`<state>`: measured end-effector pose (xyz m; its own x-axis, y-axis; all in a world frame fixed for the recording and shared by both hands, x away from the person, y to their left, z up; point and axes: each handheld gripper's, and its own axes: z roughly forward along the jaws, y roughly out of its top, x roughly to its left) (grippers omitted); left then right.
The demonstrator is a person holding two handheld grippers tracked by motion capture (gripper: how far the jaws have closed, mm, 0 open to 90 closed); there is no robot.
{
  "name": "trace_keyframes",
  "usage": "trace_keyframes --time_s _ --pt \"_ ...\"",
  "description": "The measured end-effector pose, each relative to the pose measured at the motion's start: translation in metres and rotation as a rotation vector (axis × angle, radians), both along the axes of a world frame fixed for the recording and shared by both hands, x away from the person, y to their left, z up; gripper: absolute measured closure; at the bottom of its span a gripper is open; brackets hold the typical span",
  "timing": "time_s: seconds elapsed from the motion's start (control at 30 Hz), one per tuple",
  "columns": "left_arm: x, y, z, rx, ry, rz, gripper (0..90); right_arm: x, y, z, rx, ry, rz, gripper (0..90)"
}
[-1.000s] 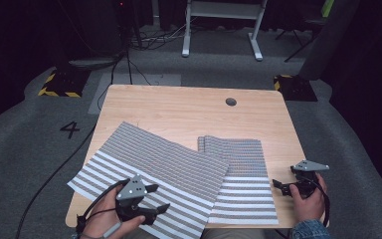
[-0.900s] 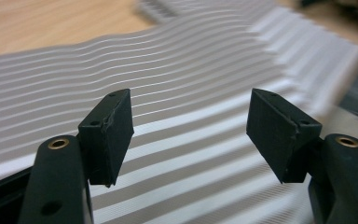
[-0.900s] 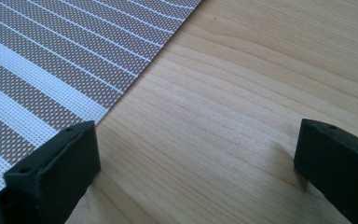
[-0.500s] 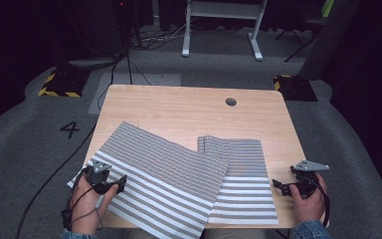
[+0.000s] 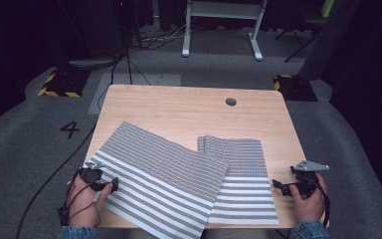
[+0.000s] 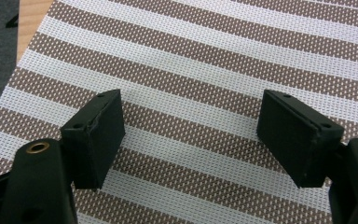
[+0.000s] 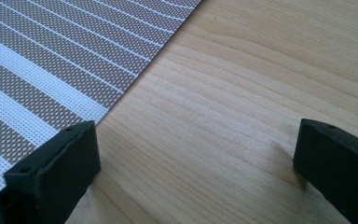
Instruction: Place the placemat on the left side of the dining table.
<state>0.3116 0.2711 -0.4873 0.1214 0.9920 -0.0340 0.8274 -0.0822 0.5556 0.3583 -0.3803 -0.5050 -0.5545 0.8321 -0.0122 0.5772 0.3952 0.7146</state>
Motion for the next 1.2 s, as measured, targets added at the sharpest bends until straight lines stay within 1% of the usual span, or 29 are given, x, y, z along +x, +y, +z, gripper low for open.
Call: trace_keyframes --time_s 0.03,0.07,0.1,0.13,0.23,0.27,0.33,0.4,0.47,0.5,0.53,0.57,0.6,0.63,0.67,0.7,0.73,0.83,0.87,0.93,1.0,1.1,1.17,1.2 --pt "0.001 0.000 -0.001 -0.006 -0.008 -0.002 23.5 0.000 0.000 0.000 0.000 0.000 0.000 0.4" --pt "0.002 0.001 -0.001 0.001 -0.013 -0.015 23.5 0.000 0.000 0.000 0.000 0.000 0.000 0.5" --pt "0.005 0.000 -0.002 -0.006 -0.020 -0.019 23.6 0.000 0.000 0.000 0.000 0.000 0.000 0.5" --pt "0.007 0.000 -0.002 0.002 -0.025 -0.024 23.6 0.000 0.000 0.000 0.001 0.000 0.000 0.4" --pt "0.014 -0.001 -0.001 -0.001 -0.024 -0.040 24.2 0.000 0.000 0.000 0.001 0.000 0.000 0.4" --pt "0.016 -0.001 -0.001 -0.004 -0.027 -0.045 24.8 0.000 0.000 0.000 0.001 0.000 0.000 0.4" --pt "0.019 -0.002 0.000 0.000 -0.030 -0.061 28.9 0.000 0.000 0.000 0.001 0.000 0.000 0.4" --pt "0.020 -0.003 0.000 -0.011 -0.049 -0.089 39.1 0.000 0.000 0.000 0.001 0.000 0.000 0.4" --pt "0.020 -0.005 0.000 -0.020 -0.067 -0.129 51.9 0.000 0.000 0.000 0.001 0.000 0.000 0.4" --pt "0.020 -0.007 0.000 -0.014 -0.078 -0.138 59.3 0.000 0.000 0.000 0.001 0.000 0.000 0.4" --pt "0.020 -0.011 0.001 -0.016 -0.078 -0.152 68.0 0.000 0.000 0.000 0.001 0.000 0.000 0.4" --pt "0.019 -0.014 0.003 0.004 -0.085 -0.169 74.3 0.000 0.000 0.000 0.000 0.000 0.000 0.5" --pt "0.018 -0.018 0.006 0.024 -0.111 -0.180 78.6 0.000 0.000 0.000 0.001 0.000 0.000 0.4" --pt "0.017 -0.020 0.011 0.026 -0.132 -0.193 81.2 0.000 0.000 0.000 0.001 0.000 0.000 0.4" --pt "0.016 -0.023 0.017 0.010 -0.167 -0.218 82.4 0.000 0.000 0.000 0.001 0.000 0.000 0.5" --pt "0.015 -0.025 0.022 0.010 -0.184 -0.229 83.5 0.000 0.000 0.000 0.000 0.000 0.000 0.5" --pt "0.014 -0.028 0.030 0.012 -0.222 -0.248 83.9 0.000 0.000 0.000 0.000 0.000 0.000 0.5" --pt "0.012 -0.035 0.045 0.013 -0.281 -0.284 84.5 0.000 0.000 0.000 0.000 0.000 0.000 0.5" --pt "0.013 -0.037 0.051 0.012 -0.307 -0.296 84.5 0.000 0.000 0.000 0.000 0.000 0.000 0.5" --pt "0.017 -0.039 0.059 0.014 -0.332 -0.309 84.7 0.000 0.000 0.000 0.000 0.000 0.000 0.5" --pt "0.023 -0.040 0.068 0.030 -0.349 -0.322 84.8 0.000 0.000 0.000 0.000 0.000 0.000 0.5" --pt "0.035 -0.041 0.082 0.056 -0.364 -0.350 84.9 0.000 0.000 0.000 0.000 0.000 0.000 0.5" --pt "0.046 -0.041 0.091 0.048 -0.377 -0.373 85.3 0.000 0.000 0.000 0.000 0.000 0.000 0.5" --pt "0.052 -0.041 0.094 0.057 -0.389 -0.375 85.4 0.000 0.000 0.000 0.000 0.000 0.000 0.5"
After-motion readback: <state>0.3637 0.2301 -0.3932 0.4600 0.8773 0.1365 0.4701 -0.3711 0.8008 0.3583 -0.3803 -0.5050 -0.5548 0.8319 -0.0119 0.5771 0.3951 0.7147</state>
